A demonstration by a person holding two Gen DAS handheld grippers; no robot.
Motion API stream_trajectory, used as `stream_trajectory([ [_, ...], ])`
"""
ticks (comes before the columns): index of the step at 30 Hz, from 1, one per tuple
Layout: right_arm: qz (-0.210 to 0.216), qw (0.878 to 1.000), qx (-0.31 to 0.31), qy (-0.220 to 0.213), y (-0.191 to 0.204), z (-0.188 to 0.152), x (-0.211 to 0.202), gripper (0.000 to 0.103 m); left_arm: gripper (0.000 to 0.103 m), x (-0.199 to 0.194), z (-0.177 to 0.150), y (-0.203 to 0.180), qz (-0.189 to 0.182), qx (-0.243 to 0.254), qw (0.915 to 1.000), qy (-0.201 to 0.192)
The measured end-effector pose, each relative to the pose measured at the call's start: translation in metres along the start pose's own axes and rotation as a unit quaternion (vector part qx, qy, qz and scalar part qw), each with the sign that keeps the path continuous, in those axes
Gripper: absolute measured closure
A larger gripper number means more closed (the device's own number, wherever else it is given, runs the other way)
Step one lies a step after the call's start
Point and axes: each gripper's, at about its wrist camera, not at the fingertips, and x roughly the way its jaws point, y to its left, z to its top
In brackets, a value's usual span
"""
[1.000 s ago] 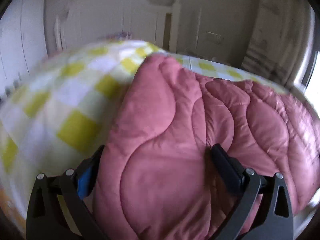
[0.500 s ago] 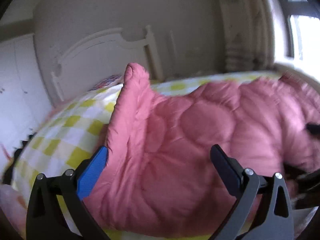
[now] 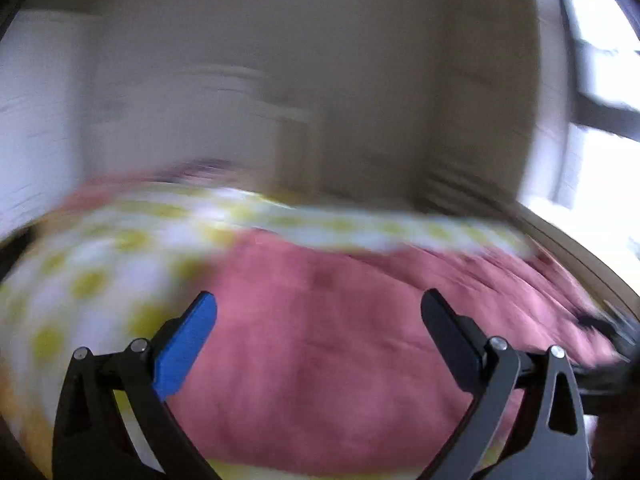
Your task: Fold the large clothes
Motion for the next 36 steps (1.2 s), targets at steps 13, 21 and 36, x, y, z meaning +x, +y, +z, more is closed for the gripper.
stream_trajectory([
  [13, -0.010, 1.000, -0.003, 0.017, -0.008, -0.009, 0.007, 0.005, 0.002, 0.082, -0.053, -0.033, -0.025, 0.059, 0.9881, 0.140],
  [21, -0.025, 0.994, 0.104, 0.014, -0.089, -0.028, 0.011, 0.004, 0.002, 0.072, -0.044, -0.034, -0.028, 0.058, 0.9885, 0.137],
  [36, -0.055, 0.997, 0.047, -0.003, -0.067, 0.045, -0.003, 0.005, 0.002, 0.073, 0.016, -0.011, -0.045, 0.041, 0.9897, 0.130],
])
